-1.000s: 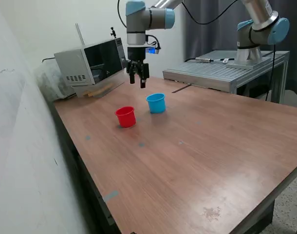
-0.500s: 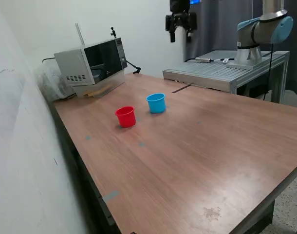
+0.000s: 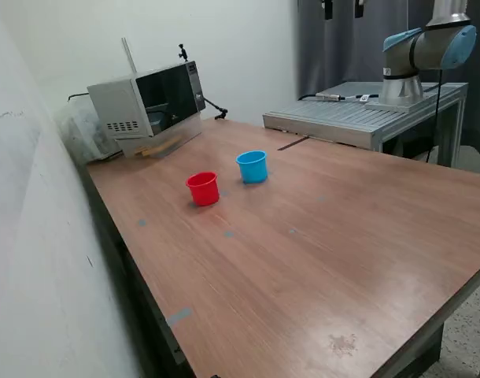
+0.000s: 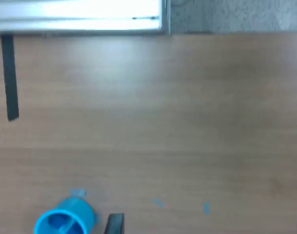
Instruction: Place red objects in the red bin, and blue objects in the blue bin.
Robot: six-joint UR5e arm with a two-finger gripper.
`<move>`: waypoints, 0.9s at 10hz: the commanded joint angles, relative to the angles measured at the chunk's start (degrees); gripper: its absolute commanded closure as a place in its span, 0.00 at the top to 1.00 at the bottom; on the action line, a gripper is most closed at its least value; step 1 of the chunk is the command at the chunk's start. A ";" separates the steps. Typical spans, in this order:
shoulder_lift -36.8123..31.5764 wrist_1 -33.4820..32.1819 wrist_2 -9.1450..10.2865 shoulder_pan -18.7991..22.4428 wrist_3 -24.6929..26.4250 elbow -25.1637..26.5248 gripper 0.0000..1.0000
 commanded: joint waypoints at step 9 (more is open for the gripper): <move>-3.78 20.07 0.31 6.23 -0.08 4.02 1.00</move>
